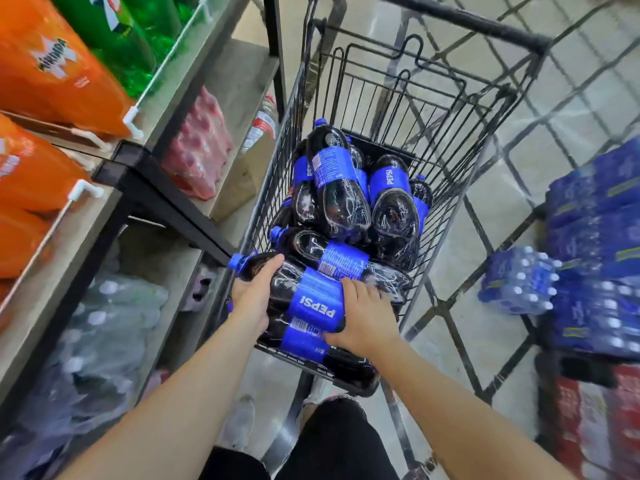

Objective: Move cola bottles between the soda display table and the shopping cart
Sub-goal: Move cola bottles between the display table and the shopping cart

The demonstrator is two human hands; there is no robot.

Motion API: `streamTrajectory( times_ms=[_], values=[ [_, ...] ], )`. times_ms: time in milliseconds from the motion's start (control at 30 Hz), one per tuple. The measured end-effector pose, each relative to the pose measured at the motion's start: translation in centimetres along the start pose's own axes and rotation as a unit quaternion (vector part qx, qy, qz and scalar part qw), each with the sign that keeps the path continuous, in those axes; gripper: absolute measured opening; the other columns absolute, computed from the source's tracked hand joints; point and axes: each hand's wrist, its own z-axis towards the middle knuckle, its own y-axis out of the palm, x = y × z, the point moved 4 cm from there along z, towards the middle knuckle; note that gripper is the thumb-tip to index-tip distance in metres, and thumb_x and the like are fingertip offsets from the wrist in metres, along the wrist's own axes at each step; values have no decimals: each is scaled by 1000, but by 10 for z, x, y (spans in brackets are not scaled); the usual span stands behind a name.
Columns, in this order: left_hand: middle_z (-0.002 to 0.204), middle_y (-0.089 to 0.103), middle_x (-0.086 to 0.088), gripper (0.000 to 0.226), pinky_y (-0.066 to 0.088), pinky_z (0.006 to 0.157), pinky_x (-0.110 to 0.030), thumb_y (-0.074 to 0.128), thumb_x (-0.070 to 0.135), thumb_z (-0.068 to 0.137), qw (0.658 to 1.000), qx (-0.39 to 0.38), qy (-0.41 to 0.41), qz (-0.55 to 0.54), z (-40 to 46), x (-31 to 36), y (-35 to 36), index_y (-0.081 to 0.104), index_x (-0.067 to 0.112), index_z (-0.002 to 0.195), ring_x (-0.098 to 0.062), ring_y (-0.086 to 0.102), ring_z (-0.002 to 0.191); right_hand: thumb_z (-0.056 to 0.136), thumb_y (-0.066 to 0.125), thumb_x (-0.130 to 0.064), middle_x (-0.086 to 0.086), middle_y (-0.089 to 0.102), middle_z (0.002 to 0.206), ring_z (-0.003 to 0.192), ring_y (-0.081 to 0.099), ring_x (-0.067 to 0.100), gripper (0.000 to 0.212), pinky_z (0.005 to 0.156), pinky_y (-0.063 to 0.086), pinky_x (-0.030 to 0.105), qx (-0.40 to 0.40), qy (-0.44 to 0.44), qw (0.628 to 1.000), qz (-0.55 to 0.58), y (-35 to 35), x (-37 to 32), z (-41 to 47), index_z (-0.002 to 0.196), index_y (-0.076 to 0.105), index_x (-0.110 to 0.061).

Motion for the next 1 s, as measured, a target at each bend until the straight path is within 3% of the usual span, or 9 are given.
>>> streamTrajectory(
  times_ms=[167,333,533,633,733,1000],
  values=[
    [118,77,0,117,59,100,-49,103,68,31,994,-45,102,-4,9,-3,-14,61,25,132,-22,76,107,66,81,-66,9,38,156,141,38,32,119,116,32,47,24,46,999,15,-9,-18,-24,155,24,-12],
    [106,80,1,75,61,96,-44,101,39,53,976,-121,183,-1,-66,38,-42,67,20,116,-17,78,98,60,83,-58,11,52,138,126,49,36,113,107,40,49,103,94,989,43,-28,-55,-67,149,36,-9],
    [108,81,1,86,62,96,-49,100,44,44,959,-185,215,-12,-125,67,-103,68,23,120,-20,79,99,53,74,-60,9,58,131,118,55,35,108,101,46,48,205,105,972,49,-54,-105,-129,144,45,-9],
    [110,81,-4,87,61,97,-54,100,37,49,946,-226,231,-30,-151,78,-131,68,18,128,-27,78,103,54,59,-68,6,60,128,115,57,32,105,96,48,46,248,99,963,43,-68,-130,-163,142,49,-11],
    [112,80,-6,93,61,97,-52,100,39,49,934,-249,254,-33,-178,86,-157,67,11,131,-26,78,103,55,56,-71,3,62,126,112,59,30,103,91,50,43,273,93,957,31,-79,-149,-195,141,49,-14],
    [105,81,-7,76,64,89,-45,99,35,55,918,-250,303,-63,-245,78,-224,72,8,121,-29,79,99,50,56,-71,2,64,126,110,61,31,106,89,52,42,296,63,953,-1,-94,-185,-269,139,53,-14]
  ],
)
